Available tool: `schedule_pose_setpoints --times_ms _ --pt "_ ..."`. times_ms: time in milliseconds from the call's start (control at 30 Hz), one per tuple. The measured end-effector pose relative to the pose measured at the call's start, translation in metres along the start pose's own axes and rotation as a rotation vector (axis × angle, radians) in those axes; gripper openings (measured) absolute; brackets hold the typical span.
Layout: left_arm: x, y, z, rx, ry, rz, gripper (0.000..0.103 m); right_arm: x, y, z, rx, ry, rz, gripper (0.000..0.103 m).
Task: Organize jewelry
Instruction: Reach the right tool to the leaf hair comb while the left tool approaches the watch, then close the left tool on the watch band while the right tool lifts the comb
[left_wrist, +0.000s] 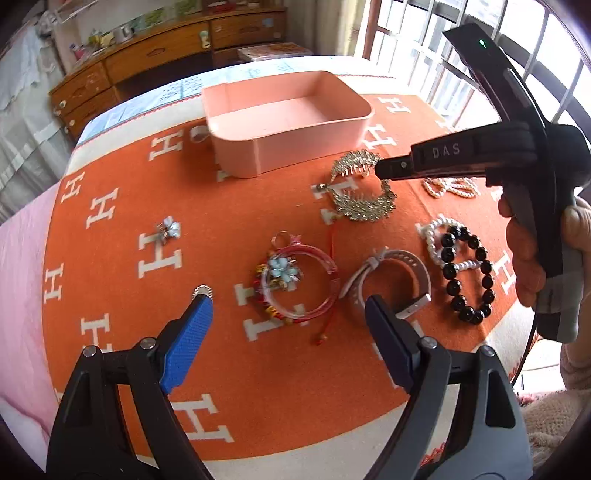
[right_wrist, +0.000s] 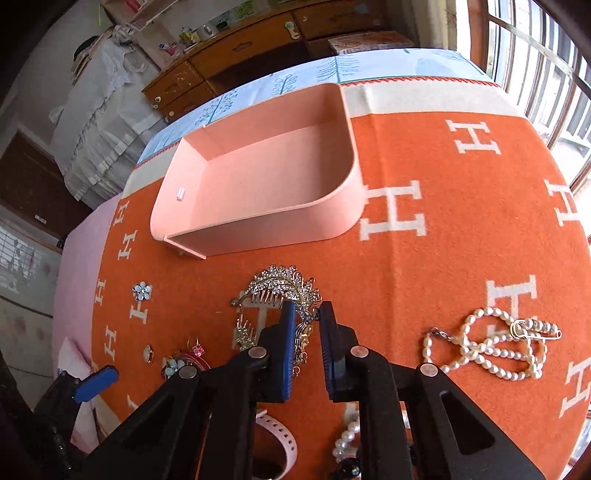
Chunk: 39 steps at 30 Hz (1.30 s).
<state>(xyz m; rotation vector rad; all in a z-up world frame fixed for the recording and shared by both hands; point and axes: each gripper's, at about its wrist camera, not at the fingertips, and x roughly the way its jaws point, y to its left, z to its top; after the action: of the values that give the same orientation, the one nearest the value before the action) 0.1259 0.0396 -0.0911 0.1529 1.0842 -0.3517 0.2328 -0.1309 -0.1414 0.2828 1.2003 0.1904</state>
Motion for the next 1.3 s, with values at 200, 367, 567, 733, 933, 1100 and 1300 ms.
schedule_pose_setpoints --times_ms 200,367,567,733,933,1100,1300 --pt "0.006 -0.064 0.005 0.268 -0.007 -0.016 0.082 -0.027 -0.033 -0.005 0.041 -0.036 0.028 0.004" --pt "0.021 -0.094 0.006 0.378 0.041 -0.007 0.056 -0.034 -0.052 -0.011 0.064 -0.035 0.034 0.004" --pt "0.021 -0.106 0.002 0.415 0.052 -0.014 0.049 -0.026 -0.061 -0.017 0.065 -0.013 0.046 0.004" --pt "0.028 -0.11 0.001 0.441 0.091 0.0 0.048 -0.016 -0.062 -0.014 0.074 0.018 0.06 0.004" --pt "0.044 -0.108 0.009 0.402 0.156 -0.038 0.048 -0.011 -0.065 -0.006 0.097 0.067 0.071 0.007" --pt "0.055 -0.107 0.02 0.33 0.19 -0.067 0.048 -0.006 -0.067 -0.001 0.145 0.093 0.097 0.028" --pt "0.069 -0.107 0.027 0.227 0.196 -0.065 0.046 0.0 -0.036 0.002 0.051 0.079 -0.003 0.031"
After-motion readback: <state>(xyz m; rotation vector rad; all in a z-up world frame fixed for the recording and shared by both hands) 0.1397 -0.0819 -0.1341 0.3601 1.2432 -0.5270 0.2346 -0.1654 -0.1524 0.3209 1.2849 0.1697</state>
